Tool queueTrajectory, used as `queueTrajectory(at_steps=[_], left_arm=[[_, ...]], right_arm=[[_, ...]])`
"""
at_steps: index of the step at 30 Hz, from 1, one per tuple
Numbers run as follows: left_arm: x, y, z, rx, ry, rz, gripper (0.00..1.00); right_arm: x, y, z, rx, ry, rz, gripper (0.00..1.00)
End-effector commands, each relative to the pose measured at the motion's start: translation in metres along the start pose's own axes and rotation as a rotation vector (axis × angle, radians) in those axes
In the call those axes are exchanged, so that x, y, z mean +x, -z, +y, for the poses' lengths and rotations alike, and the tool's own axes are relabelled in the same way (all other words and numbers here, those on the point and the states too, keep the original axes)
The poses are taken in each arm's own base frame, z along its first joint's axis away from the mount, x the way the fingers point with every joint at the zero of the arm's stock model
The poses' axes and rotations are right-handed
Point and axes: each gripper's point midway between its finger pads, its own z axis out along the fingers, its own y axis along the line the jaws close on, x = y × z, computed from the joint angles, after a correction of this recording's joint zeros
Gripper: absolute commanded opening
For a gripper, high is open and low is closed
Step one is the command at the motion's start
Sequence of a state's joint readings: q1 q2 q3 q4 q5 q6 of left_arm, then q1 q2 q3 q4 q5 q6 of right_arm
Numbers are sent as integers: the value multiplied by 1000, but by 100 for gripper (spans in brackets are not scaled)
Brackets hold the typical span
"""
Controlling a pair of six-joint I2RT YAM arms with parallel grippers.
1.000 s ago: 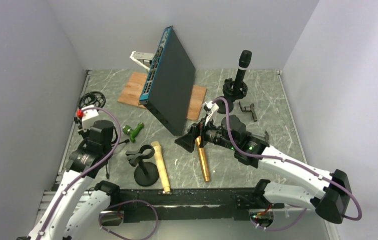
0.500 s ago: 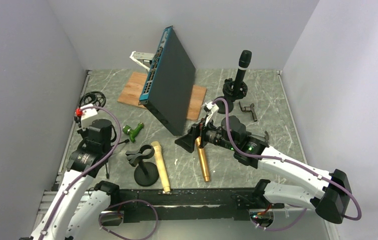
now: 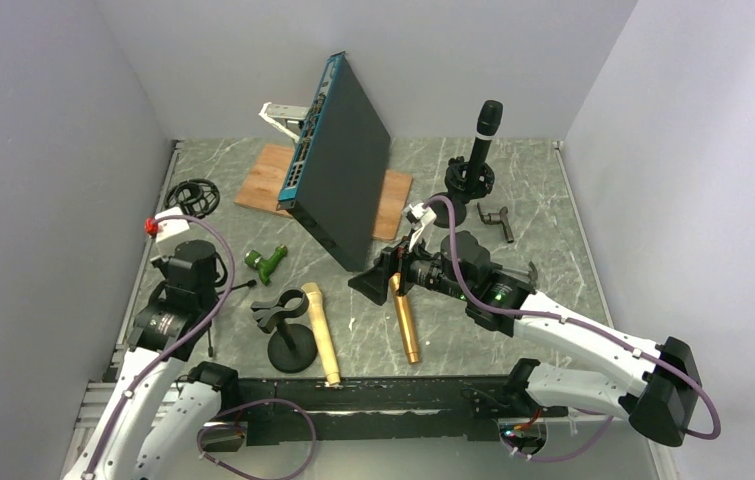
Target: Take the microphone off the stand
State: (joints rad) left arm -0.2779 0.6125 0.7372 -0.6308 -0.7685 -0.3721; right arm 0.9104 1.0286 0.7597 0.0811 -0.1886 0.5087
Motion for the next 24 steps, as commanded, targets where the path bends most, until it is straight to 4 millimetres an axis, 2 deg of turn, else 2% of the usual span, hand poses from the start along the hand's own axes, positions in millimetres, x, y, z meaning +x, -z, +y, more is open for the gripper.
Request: queueTrajectory(at_steps=[1, 5, 8, 13, 20, 24], left_arm=[[13, 7, -14, 90, 51, 62, 0], [16, 11, -33, 193, 102, 77, 0], [12, 18, -47, 281, 142, 74, 0], [7, 21, -62, 345, 200, 79, 0], [24, 22, -89, 414, 272, 165, 0], [28, 31, -108, 463, 284, 192, 0]], right_arm=[[-12, 0, 6, -19, 7, -53, 100], [-11, -2, 5, -19, 3, -46, 100], [-7, -6, 5, -24, -7, -35, 100], [0, -16, 4, -39, -49, -21, 100], [14, -38, 1, -44, -184, 21, 99], [21, -51, 1, -51, -293, 34, 97]])
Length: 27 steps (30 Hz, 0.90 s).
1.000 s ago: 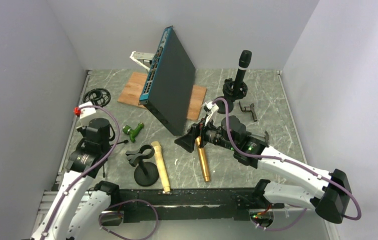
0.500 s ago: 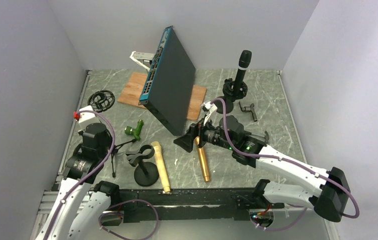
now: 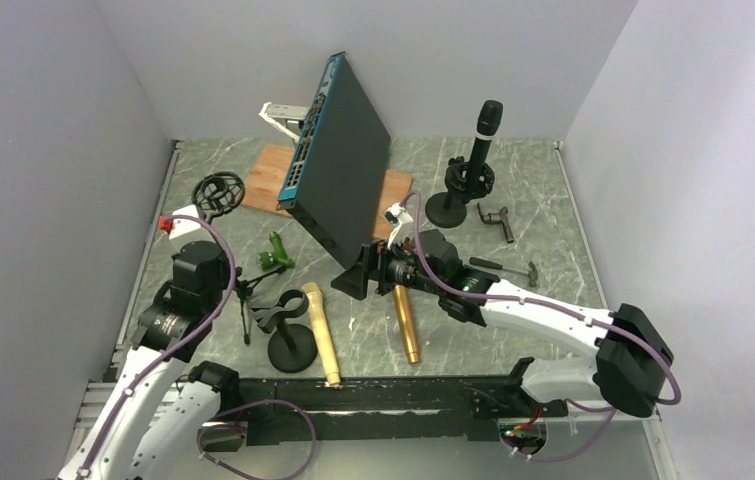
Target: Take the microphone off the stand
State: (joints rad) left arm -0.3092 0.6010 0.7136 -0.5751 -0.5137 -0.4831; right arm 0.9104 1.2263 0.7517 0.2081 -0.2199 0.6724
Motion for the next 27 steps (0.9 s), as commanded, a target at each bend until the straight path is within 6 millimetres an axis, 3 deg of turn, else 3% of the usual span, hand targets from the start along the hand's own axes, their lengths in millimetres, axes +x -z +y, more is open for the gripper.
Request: queueTrajectory(at_steps=[1, 11, 14, 21, 23, 27], left_arm=[[25, 4, -56, 186, 161, 113, 0], [43, 23, -103, 270, 137, 190, 0], [54, 28, -113, 289, 136, 230, 0], [65, 34, -123, 319, 112, 273, 0], [64, 36, -117, 291, 93, 287, 7], [54, 42, -106, 259, 64, 277, 30]], right_arm=[[-9, -14, 16, -70, -140, -40, 96], [5, -47, 1, -20, -366, -48, 82], [11, -53, -4, 8, -394, -60, 81], [18, -67, 6, -15, -396, -66, 80], [20, -72, 8, -8, -391, -69, 80], [22, -80, 9, 2, -399, -96, 81]])
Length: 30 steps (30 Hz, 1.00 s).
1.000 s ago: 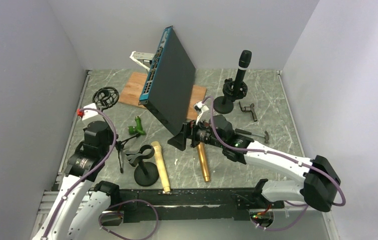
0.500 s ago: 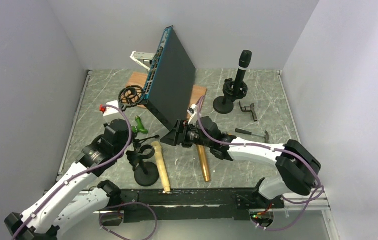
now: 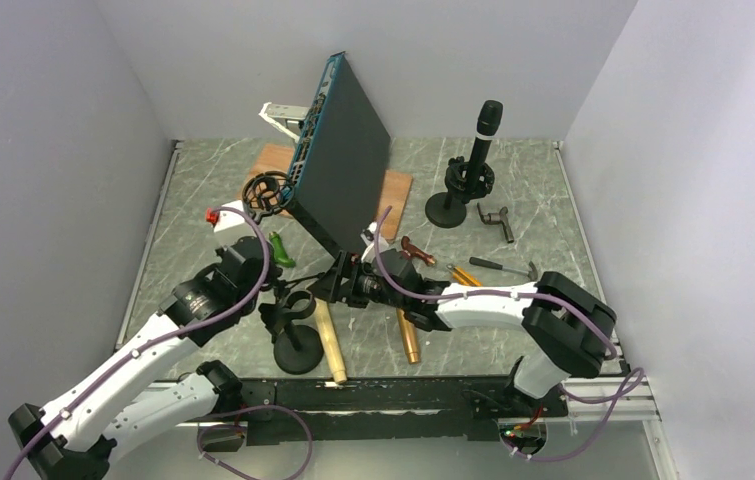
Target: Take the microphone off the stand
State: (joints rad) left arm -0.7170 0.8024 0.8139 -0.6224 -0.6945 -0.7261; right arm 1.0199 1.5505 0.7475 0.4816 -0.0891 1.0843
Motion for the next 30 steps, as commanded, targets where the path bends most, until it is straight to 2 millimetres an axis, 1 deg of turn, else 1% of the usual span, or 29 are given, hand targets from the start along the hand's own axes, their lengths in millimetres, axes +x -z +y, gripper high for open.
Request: queueTrajectory(at_steps=[1, 4, 5, 6, 11, 15, 18, 19, 22, 24, 26, 30], left_arm=[[24, 21, -23, 119, 80, 163, 34], [11, 30, -18, 139, 70, 124, 53], [6, 35, -16, 151, 70, 109, 57], [2, 38, -15, 160, 68, 99, 59], [-24, 58, -1, 174, 54, 27, 62], [-56, 78, 15, 174, 48, -82, 62], [-76, 86, 17, 196, 20, -154, 65], [-80, 88, 14, 212, -1, -170, 67], [-85, 85, 1, 241, -73, -175, 68], [-83, 78, -4, 237, -101, -165, 67], [-79, 71, -10, 233, -115, -159, 65], [-78, 60, -13, 222, -122, -178, 64]], right_arm=[[-20, -11, 30, -83, -21, -104, 81], [-21, -17, 32, -98, -33, -111, 81], [-21, -19, 33, -100, -32, -112, 81], [-21, -20, 33, -105, -35, -111, 81], [-20, -26, 32, -102, -35, -109, 80], [-20, -30, 35, -110, -26, -107, 80], [-24, -31, 41, -129, -13, -117, 80], [-25, -32, 44, -139, -7, -121, 80], [-29, -37, 53, -155, -4, -137, 80], [-30, -41, 57, -171, -15, -141, 80], [-28, -48, 57, -174, -30, -139, 80], [-26, -60, 60, -187, -36, -137, 75]])
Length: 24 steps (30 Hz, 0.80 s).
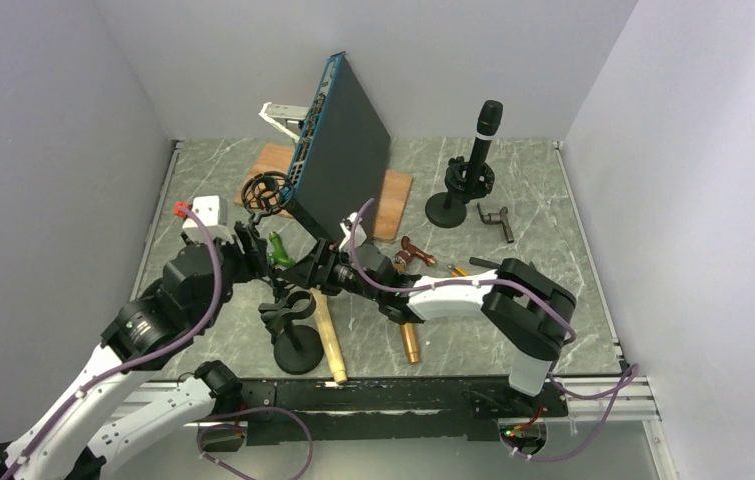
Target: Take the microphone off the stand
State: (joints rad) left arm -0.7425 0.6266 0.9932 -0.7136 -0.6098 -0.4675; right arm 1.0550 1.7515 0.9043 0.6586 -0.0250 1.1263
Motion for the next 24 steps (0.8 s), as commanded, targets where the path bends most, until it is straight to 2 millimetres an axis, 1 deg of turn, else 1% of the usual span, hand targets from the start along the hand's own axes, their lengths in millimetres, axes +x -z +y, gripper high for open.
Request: queueTrajectory(at_steps=[1, 5, 10, 14, 17, 24], left_arm=[[-9, -11, -5, 11, -24, -56, 63], [-5, -20, 3, -28, -20, -58, 62], [5, -34, 14, -55, 23, -42, 57], [17, -44, 9, -31, 33, -10, 53], [23, -48, 4, -9, 32, 5, 52], [34, -49, 1, 26, 29, 18, 57]], right_arm=[[-9, -16, 26, -84, -10, -49, 74], [-9, -23, 28, -78, -4, -67, 73], [-6, -29, 31, -78, 10, -81, 71], [-1, -37, 29, -78, 6, -75, 69], [1, -39, 29, -73, 11, -74, 68], [0, -31, 24, -56, 35, -84, 68]])
